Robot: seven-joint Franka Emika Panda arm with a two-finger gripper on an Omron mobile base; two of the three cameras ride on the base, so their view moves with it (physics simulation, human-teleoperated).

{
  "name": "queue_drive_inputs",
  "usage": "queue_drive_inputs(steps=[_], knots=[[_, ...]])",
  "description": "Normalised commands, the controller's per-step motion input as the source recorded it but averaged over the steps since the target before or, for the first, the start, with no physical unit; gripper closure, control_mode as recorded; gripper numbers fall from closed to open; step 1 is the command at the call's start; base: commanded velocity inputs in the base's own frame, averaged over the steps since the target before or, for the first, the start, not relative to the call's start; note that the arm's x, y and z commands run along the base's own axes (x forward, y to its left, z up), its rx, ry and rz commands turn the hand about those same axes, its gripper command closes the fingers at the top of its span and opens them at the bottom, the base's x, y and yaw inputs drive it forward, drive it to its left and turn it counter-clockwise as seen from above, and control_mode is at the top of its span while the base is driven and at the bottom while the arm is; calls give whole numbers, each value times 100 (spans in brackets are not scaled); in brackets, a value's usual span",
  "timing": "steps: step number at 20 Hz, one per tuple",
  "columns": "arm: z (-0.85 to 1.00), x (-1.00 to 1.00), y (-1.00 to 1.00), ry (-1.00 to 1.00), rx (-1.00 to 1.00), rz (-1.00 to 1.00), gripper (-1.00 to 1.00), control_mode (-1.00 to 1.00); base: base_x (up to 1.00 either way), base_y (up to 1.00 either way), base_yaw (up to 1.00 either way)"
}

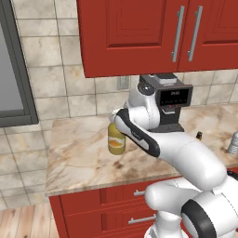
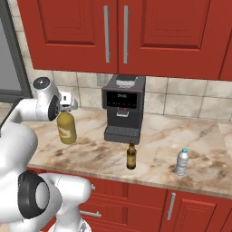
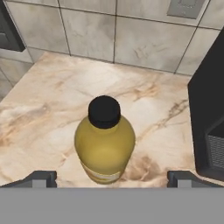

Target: Place the drinks on the dining counter in a tight cluster.

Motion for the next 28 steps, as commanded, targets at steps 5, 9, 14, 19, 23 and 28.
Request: queue_drive_inputs(steps=[5,9,14,19,23,28], knots=[[3,20,9,6,7,-2,-100,-100,0,0,0],[0,18,8,6,3,-2,-100,-100,0,0,0],[0,15,14,6,0,-2,-100,-100,0,0,0],[-5,8,6,2,0,-1,-100,-100,0,0,0],[-17,1,0,0,0,0,-100,-100,0,0,0],[-19,6,0,0,-1,0,-100,-100,0,0,0]])
